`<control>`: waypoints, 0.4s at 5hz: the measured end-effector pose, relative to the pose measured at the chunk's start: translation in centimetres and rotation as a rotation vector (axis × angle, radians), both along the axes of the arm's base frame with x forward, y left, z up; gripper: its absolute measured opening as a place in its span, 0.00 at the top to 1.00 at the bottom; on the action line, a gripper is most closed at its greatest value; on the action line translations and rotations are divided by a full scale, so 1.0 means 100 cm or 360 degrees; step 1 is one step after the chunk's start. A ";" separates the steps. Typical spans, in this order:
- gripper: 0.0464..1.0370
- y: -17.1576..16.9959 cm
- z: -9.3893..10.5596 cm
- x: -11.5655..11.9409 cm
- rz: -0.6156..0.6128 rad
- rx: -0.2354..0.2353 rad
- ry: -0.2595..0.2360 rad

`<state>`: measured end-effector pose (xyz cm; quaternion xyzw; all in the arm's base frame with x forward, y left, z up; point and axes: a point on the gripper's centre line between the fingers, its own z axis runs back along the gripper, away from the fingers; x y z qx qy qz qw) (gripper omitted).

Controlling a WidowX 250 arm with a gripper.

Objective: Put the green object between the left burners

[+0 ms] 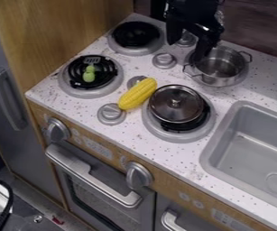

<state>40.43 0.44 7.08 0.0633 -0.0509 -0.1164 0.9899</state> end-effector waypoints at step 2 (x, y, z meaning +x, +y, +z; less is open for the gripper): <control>0.04 0.017 -0.025 -0.008 0.0058 -0.0003 0.0097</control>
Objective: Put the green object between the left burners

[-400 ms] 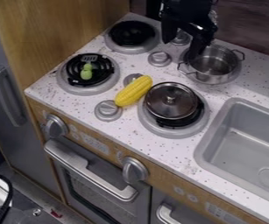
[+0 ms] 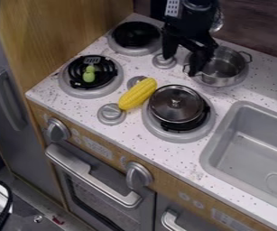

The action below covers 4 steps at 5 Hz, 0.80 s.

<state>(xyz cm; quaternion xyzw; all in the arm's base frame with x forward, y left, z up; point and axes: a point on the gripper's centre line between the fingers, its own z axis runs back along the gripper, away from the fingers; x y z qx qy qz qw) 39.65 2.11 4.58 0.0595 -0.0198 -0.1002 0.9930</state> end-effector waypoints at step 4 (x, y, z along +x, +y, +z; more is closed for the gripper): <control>0.04 0.141 -0.013 -0.034 0.0607 0.0000 -0.0075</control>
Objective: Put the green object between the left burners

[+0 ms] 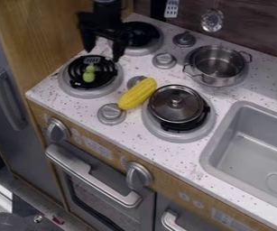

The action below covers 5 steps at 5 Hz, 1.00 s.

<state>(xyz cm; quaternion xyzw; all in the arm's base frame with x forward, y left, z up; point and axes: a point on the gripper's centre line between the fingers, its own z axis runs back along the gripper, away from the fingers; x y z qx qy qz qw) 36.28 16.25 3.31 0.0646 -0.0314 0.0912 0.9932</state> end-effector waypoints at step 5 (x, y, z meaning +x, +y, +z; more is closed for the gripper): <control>0.04 0.029 -0.065 -0.021 0.0363 0.0061 0.0235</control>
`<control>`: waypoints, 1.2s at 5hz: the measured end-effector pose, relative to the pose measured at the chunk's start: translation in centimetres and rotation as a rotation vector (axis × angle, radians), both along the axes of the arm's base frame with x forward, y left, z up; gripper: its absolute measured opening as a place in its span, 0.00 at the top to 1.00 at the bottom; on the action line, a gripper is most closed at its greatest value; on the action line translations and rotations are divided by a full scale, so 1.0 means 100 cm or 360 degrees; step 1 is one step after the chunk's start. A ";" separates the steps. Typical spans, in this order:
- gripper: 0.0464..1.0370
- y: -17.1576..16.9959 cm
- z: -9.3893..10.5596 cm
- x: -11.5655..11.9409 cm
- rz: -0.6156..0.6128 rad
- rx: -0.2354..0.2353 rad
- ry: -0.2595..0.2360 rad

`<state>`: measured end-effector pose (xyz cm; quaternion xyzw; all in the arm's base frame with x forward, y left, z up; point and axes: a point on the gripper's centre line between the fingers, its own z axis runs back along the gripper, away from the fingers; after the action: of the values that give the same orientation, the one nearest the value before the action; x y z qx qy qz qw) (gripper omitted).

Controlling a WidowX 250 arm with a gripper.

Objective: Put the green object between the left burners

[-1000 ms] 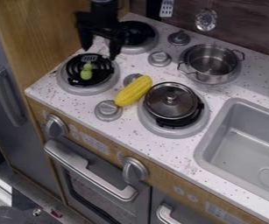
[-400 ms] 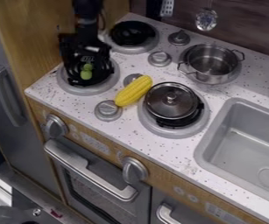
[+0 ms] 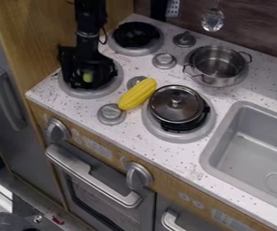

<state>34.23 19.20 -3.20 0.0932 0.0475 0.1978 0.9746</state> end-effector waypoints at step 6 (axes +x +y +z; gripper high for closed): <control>0.63 -0.059 0.032 0.069 -0.0322 0.0061 -0.0104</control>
<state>41.16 13.31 -0.04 0.1097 0.0022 0.1021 0.9887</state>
